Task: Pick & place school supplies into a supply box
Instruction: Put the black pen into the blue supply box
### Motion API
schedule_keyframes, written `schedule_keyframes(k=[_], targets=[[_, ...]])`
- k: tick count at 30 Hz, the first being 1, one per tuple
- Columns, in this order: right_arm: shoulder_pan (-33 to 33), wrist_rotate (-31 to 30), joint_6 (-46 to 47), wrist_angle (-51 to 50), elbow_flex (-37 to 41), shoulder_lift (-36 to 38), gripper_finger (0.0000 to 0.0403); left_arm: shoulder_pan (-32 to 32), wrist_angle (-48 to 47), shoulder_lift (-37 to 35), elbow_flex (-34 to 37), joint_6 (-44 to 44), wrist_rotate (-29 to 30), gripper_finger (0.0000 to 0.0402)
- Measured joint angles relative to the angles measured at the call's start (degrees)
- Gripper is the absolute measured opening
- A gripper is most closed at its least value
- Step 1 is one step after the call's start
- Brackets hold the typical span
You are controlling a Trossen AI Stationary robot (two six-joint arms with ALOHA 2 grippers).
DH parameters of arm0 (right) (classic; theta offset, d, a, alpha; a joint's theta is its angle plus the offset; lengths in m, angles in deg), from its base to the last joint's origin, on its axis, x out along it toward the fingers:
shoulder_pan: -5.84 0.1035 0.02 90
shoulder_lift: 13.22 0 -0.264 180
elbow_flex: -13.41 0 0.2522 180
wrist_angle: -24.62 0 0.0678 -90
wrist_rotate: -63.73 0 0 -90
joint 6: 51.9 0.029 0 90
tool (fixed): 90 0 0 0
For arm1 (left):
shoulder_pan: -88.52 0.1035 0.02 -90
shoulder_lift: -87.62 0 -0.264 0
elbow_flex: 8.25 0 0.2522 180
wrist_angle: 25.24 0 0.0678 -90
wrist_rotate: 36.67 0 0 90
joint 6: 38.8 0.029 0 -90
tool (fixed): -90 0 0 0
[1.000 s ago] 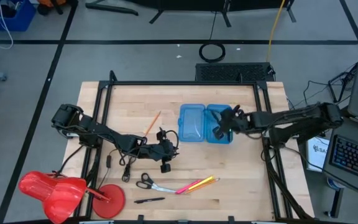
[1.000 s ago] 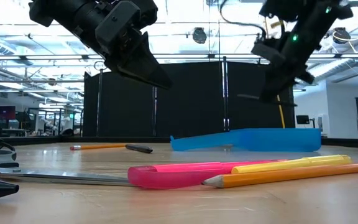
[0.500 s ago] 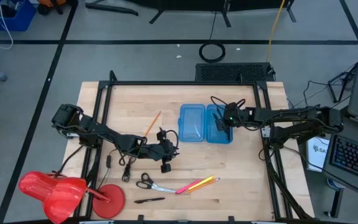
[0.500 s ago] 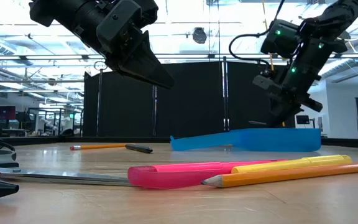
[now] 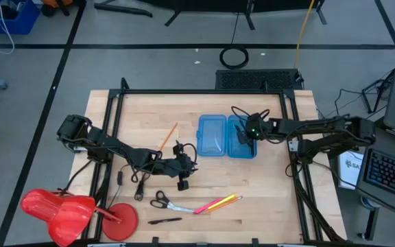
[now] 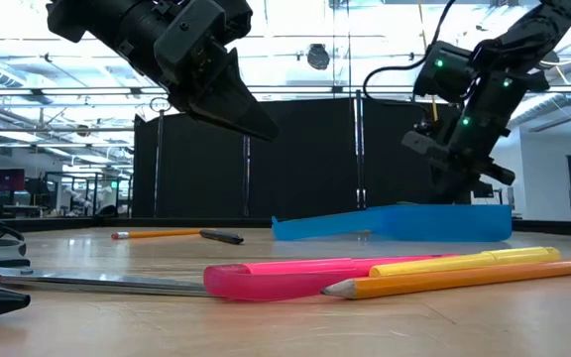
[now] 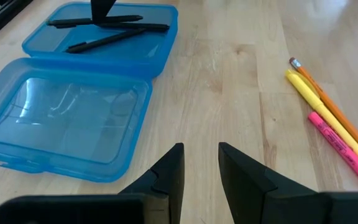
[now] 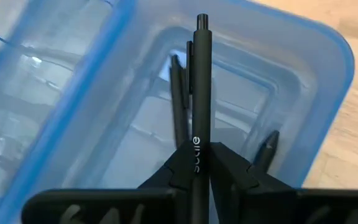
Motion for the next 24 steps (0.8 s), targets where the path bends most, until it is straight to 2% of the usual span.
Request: schedule_keyframes(k=[6,24], targets=[[-1.0,1.2,-0.2,1.0,0.0,-1.6,0.0052,0.0,0.0,0.0,0.0,0.0,0.0,0.0104],[0.8,1.3,-8.6,8.2,0.0,-1.5,0.0045,0.0,-0.6,0.0,0.0,0.7,0.0,0.0104]])
